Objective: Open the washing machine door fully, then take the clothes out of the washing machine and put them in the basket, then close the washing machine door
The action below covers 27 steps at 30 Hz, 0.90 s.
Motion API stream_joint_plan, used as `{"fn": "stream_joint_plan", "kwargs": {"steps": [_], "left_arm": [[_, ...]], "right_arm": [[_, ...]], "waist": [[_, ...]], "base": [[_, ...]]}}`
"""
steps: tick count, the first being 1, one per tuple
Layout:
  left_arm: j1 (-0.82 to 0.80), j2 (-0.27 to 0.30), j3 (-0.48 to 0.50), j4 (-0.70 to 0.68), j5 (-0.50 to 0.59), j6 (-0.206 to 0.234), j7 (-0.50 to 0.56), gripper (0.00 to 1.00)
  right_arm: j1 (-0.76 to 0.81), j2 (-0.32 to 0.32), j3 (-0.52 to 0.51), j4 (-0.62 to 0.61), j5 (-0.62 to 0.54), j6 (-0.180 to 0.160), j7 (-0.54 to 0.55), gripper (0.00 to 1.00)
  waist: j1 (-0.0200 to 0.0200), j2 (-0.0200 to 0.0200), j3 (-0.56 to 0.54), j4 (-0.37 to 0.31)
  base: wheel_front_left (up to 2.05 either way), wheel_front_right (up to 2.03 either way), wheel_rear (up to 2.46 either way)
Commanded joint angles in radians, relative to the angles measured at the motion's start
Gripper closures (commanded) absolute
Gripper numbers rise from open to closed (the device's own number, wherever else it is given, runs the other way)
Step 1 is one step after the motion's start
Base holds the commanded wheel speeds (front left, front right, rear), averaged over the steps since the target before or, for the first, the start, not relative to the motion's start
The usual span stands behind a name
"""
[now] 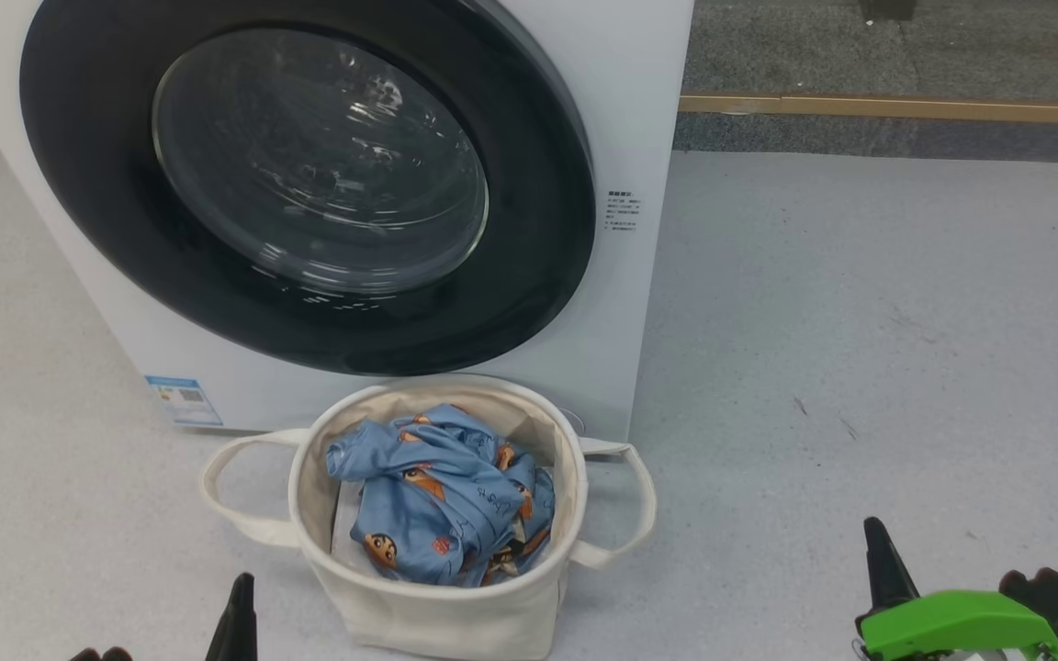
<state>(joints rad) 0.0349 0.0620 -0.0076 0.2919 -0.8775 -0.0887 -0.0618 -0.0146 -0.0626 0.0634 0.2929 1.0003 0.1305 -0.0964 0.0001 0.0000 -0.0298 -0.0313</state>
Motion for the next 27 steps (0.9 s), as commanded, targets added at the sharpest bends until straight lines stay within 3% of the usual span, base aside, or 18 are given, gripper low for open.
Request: {"fn": "stream_joint_plan", "kwargs": {"steps": [1,27], "left_arm": [[-0.053,0.001,0.03,-0.038,-0.029,-0.006,0.006,1.0],[-0.093,-0.005,0.07,-0.042,-0.339,-0.022,0.081,1.0]], "right_arm": [[-0.053,-0.013,0.001,-0.037,0.028,0.0,0.008,1.0],[-0.069,-0.013,-0.062,-0.043,0.298,0.0,0.084,1.0]], "waist": [[-0.0001,0.0,0.001,0.001],[-0.0001,0.0,0.015,0.014]], "base": [[0.0,0.0,0.0],[0.0,0.0,0.0]]}}
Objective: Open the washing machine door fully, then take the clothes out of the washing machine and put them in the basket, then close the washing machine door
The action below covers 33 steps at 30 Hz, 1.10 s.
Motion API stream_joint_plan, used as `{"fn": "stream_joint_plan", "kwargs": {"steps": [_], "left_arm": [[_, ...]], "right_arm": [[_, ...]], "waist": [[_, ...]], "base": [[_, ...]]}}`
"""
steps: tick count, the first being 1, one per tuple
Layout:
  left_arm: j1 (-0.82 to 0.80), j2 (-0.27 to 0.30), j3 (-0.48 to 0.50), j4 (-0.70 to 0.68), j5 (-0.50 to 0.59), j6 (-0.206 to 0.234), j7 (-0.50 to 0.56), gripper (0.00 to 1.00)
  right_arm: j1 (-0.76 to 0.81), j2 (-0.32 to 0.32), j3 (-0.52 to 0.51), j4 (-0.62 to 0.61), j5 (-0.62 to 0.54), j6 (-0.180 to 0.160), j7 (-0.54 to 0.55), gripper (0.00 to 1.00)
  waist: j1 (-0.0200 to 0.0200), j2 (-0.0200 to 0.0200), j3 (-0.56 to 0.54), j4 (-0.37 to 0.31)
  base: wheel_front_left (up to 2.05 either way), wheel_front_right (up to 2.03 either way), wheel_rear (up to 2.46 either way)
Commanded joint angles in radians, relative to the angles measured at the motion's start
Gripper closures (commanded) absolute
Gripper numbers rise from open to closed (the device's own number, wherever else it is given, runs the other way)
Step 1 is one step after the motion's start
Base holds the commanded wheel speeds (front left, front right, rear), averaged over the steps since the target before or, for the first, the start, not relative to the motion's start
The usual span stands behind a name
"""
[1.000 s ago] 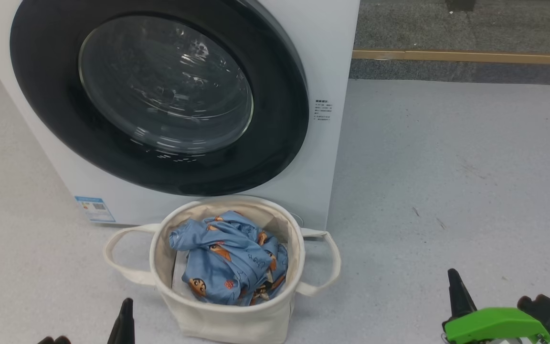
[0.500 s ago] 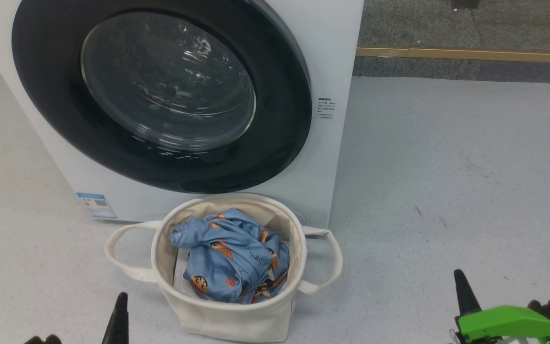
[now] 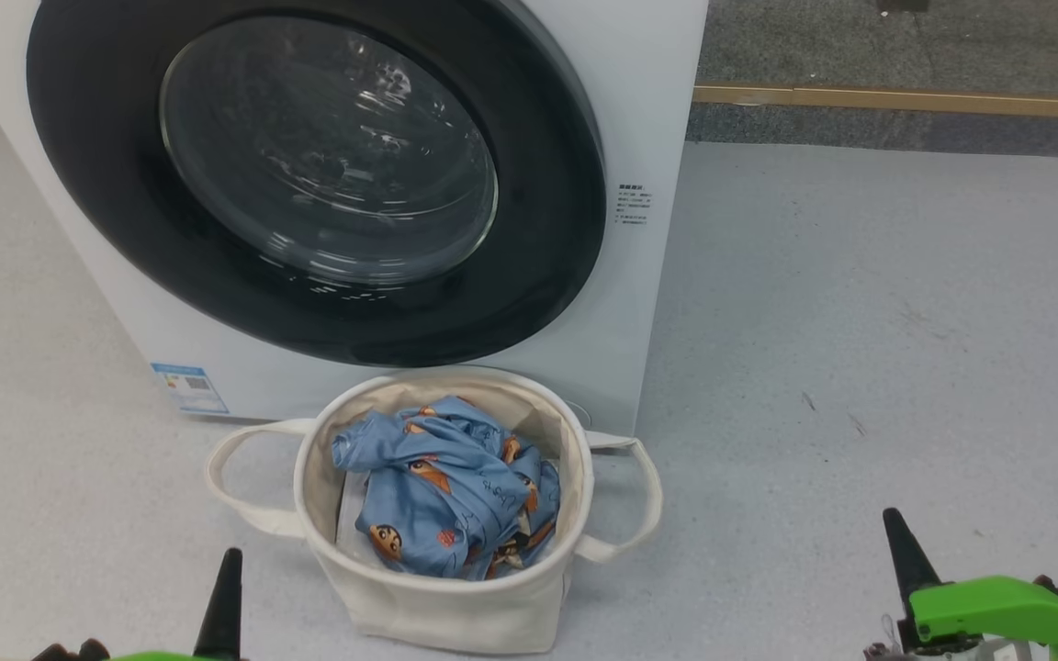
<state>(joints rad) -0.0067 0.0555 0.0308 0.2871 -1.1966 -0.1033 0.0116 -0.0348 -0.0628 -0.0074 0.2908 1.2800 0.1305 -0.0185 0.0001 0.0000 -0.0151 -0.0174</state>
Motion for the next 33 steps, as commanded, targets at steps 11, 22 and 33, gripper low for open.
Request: {"fn": "stream_joint_plan", "kwargs": {"steps": [11,22,33], "left_arm": [[-0.068,-0.001,0.049,-0.039,-0.151,-0.014,0.039,1.0],[-0.085,-0.003,0.066,-0.04,-0.282,-0.021,0.071,1.0],[-0.101,-0.005,0.083,-0.042,-0.412,-0.027,0.102,1.0]], "right_arm": [[-0.056,-0.013,-0.018,-0.043,0.131,0.0,0.039,1.0],[-0.063,-0.012,-0.047,-0.045,0.244,0.0,0.073,1.0],[-0.07,-0.01,-0.075,-0.048,0.355,0.0,0.106,1.0]], "waist": [[0.0,0.0,0.006,0.006],[0.0,0.0,0.012,0.012],[0.0,0.0,0.018,0.017]], "base": [[0.0,0.0,0.0],[0.0,0.0,0.0],[0.0,0.0,0.0]]}}
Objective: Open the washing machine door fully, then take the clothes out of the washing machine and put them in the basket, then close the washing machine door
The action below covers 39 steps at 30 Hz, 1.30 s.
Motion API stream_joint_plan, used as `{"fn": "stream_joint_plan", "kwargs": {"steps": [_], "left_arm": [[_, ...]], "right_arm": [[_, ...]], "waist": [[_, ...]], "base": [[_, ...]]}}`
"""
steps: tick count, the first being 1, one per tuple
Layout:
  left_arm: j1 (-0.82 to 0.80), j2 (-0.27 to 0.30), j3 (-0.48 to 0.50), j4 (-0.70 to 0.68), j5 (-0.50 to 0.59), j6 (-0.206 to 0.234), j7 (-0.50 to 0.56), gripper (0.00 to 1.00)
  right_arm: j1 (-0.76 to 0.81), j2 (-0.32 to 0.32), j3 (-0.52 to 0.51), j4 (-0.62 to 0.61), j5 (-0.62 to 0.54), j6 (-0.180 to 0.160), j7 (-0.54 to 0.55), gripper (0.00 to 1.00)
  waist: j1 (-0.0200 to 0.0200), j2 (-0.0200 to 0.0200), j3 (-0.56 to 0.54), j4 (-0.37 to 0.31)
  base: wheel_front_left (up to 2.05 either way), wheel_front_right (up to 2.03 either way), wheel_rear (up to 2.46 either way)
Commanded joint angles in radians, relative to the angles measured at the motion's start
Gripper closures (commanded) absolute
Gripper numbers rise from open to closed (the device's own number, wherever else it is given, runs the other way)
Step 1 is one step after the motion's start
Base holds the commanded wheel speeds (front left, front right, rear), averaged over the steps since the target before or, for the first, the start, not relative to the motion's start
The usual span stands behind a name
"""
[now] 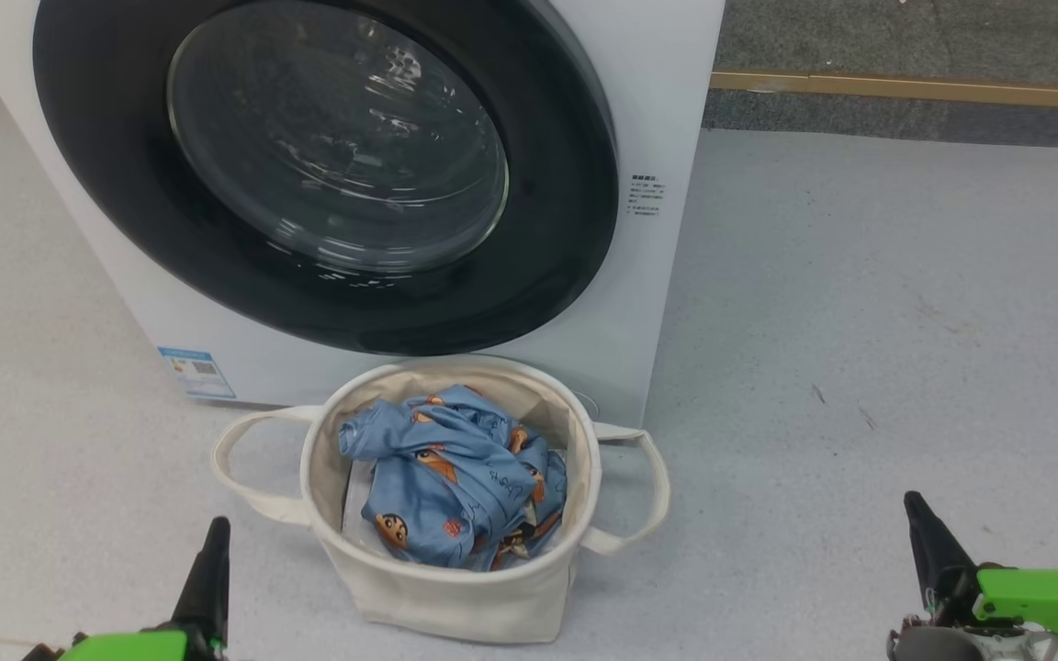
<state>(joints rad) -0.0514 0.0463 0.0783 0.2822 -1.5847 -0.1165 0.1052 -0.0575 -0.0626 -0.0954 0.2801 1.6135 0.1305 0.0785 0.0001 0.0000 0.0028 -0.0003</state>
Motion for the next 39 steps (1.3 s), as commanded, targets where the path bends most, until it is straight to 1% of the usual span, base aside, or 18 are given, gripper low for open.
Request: {"fn": "stream_joint_plan", "kwargs": {"steps": [1,39], "left_arm": [[-0.057,0.004,0.036,-0.037,-0.024,-0.014,0.008,1.0],[-0.057,0.004,0.036,-0.037,-0.024,-0.014,0.008,1.0]], "right_arm": [[-0.048,-0.01,0.013,-0.037,0.021,0.0,0.01,1.0],[-0.049,-0.002,0.001,-0.036,0.011,0.0,0.019,1.0]], "waist": [[0.0,0.0,0.0,0.0],[0.0,0.0,0.0,0.0]], "base": [[0.0,0.0,0.0],[0.0,0.0,0.0]]}}
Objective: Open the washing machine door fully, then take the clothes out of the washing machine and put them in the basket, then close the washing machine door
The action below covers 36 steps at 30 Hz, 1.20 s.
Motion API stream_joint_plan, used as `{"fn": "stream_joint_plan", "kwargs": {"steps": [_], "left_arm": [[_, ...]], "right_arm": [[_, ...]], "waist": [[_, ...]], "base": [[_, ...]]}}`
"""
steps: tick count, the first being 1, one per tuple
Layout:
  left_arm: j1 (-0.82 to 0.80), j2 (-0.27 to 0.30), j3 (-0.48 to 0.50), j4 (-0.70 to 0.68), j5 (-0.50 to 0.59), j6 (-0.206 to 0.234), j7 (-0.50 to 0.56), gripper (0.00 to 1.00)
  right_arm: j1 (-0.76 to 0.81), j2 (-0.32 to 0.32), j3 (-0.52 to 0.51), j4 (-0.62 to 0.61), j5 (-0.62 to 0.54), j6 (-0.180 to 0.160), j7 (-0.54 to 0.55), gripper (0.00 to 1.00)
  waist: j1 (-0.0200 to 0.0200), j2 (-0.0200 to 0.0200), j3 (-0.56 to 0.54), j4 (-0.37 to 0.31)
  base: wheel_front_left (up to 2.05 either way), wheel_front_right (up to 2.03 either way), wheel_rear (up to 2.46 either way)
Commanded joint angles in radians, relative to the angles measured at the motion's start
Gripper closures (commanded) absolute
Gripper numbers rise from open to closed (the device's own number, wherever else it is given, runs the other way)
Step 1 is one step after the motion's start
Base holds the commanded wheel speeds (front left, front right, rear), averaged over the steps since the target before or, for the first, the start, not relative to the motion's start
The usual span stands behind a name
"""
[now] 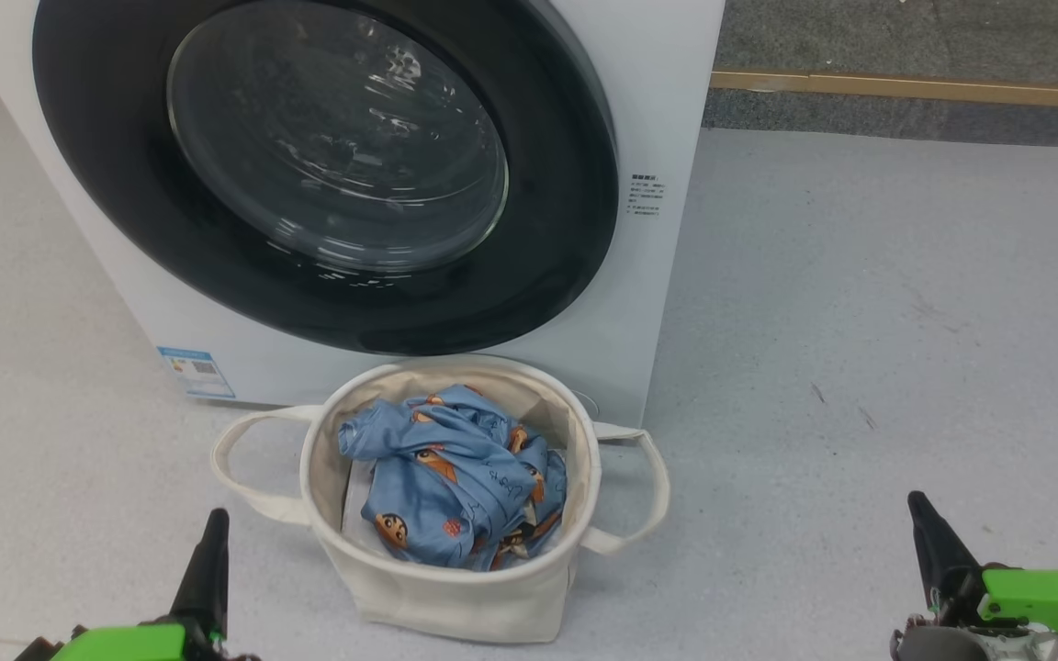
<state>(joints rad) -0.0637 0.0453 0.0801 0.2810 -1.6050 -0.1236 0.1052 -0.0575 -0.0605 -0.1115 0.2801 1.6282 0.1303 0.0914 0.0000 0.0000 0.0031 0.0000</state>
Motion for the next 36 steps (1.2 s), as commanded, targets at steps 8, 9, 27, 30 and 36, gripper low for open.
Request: {"fn": "stream_joint_plan", "kwargs": {"steps": [8,9,27,30,36], "left_arm": [[-0.044,0.005,0.034,-0.036,-0.003,-0.007,0.008,1.0],[-0.044,0.005,0.034,-0.036,-0.003,-0.007,0.008,1.0],[-0.044,0.005,0.034,-0.036,-0.004,-0.007,0.008,1.0],[-0.044,0.005,0.034,-0.036,-0.004,-0.007,0.008,1.0],[-0.044,0.005,0.034,-0.036,-0.004,-0.007,0.008,1.0]], "right_arm": [[-0.049,-0.002,0.015,-0.036,-0.005,0.0,0.008,1.0],[-0.049,-0.002,0.015,-0.036,-0.006,0.0,0.008,1.0],[-0.049,0.001,0.011,-0.036,-0.009,0.0,0.011,1.0],[-0.049,0.001,0.01,-0.036,-0.009,0.0,0.012,1.0],[-0.049,0.002,0.009,-0.036,-0.01,0.0,0.013,1.0]], "waist": [[0.0,0.0,0.0,0.0],[0.0,0.0,0.0,0.0],[0.0,0.0,0.0,0.0],[0.0,0.0,0.0,0.0],[0.0,0.0,0.0,0.0]], "base": [[0.0,0.0,0.0],[0.0,0.0,0.0],[0.0,0.0,0.0],[0.0,0.0,0.0],[0.0,0.0,0.0]]}}
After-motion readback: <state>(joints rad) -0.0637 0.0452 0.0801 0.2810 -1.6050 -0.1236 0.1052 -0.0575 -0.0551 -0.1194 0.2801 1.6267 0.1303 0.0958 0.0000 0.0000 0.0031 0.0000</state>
